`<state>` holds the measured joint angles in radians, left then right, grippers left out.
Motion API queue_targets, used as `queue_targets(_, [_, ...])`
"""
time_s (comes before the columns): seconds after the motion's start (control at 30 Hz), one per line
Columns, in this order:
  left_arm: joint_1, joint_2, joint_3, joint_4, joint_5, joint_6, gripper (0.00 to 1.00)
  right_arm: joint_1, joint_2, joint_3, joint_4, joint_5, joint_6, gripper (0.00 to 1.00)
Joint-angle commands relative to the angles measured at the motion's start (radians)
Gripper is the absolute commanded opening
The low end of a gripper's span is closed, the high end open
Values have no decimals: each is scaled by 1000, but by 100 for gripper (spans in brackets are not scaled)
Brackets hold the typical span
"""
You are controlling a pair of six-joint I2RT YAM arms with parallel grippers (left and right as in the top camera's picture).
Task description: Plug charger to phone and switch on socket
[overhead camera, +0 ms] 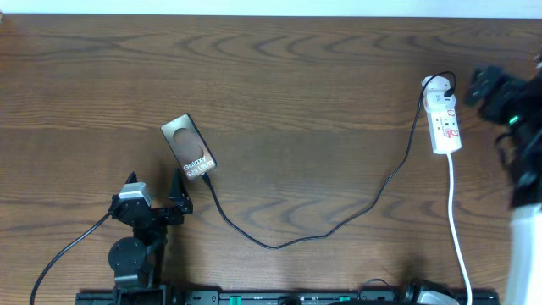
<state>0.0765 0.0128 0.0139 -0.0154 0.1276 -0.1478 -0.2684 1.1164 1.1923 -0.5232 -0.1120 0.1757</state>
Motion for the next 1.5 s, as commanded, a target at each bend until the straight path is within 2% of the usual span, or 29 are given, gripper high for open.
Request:
queue_targets(0.0, [-2, -7, -9, -44, 18, 20, 92, 45, -113, -227, 145, 2, 3, 99])
queue_targets(0.23, [-2, -7, -9, -44, 18, 20, 92, 83, -336, -672, 538, 1, 12, 99])
queue_targets(0.5, [-2, -7, -9, -44, 18, 20, 92, 88, -565, -993, 726, 17, 11, 99])
queue_targets(0.83, [-2, -7, -9, -44, 18, 20, 92, 116, -803, -1188, 734, 45, 11, 99])
queue_targets(1.23, [-2, -7, -9, -44, 18, 20, 92, 152, -992, -1187, 443, 121, 5, 99])
queue_targets(1.47, [-2, -7, -9, -44, 18, 20, 92, 153, -1053, -1187, 445, 120, -12, 99])
